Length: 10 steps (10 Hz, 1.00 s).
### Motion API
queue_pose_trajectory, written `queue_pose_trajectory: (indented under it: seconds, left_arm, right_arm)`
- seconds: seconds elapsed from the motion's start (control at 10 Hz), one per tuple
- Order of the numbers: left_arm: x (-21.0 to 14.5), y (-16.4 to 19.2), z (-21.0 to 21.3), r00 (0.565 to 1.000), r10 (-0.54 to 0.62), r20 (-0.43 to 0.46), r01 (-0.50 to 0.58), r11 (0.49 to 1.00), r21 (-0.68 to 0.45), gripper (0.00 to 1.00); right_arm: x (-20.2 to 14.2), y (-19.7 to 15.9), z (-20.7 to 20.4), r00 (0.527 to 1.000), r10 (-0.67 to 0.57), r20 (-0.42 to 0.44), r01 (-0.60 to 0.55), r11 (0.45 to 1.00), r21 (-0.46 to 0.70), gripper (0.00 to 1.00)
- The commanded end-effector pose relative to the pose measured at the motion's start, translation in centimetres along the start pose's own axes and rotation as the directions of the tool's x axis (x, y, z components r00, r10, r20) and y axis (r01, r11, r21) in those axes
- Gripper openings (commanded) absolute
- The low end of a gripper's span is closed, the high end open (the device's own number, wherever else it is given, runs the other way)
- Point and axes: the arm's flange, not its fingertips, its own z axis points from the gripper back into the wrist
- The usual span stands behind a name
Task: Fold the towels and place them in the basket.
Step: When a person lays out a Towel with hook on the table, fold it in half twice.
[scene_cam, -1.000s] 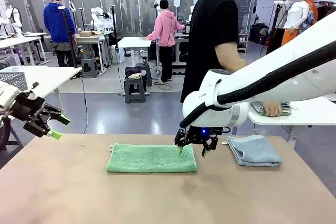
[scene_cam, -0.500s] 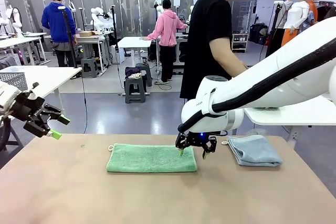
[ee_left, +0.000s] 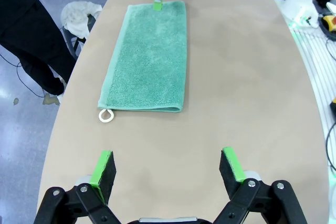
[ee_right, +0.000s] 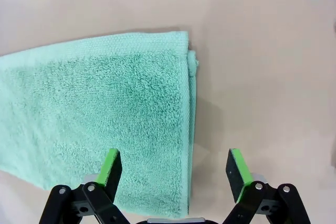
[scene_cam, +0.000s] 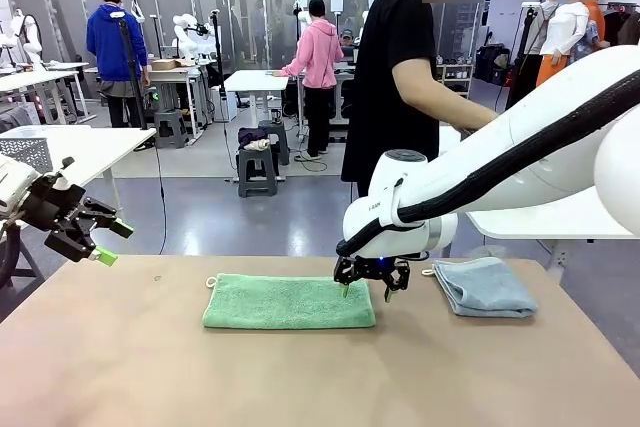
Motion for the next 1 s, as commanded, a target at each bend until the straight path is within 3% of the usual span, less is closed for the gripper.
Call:
queue_pose_trajectory:
  seconds: [0.0,0.4,0.5,0.8,0.9]
  left_arm:
    - [0.1,0.0,0.0,1.000,-0.005,-0.001,0.005,1.000,0.000,1.00]
    - [0.1,0.0,0.0,1.000,-0.005,-0.001,0.005,1.000,0.000,1.00]
    - [0.1,0.0,0.0,1.000,-0.005,-0.001,0.005,1.000,0.000,1.00]
    - [0.1,0.0,0.0,1.000,-0.005,-0.001,0.005,1.000,0.000,1.00]
    - [0.1,0.0,0.0,1.000,-0.005,-0.001,0.005,1.000,0.000,1.00]
  right_arm:
    - [0.7,1.0,-0.6,0.999,-0.038,0.027,0.039,0.998,-0.050,0.80]
    - [1.1,1.3,-1.1,0.998,-0.049,0.027,0.051,0.996,-0.067,0.82]
    - [1.2,1.5,-1.3,0.999,-0.043,0.025,0.045,0.997,-0.070,0.76]
    - [1.5,2.1,-1.4,0.999,-0.043,0.013,0.045,0.994,-0.101,0.43]
    - [1.6,2.4,-1.5,0.999,-0.043,0.010,0.044,0.992,-0.117,0.37]
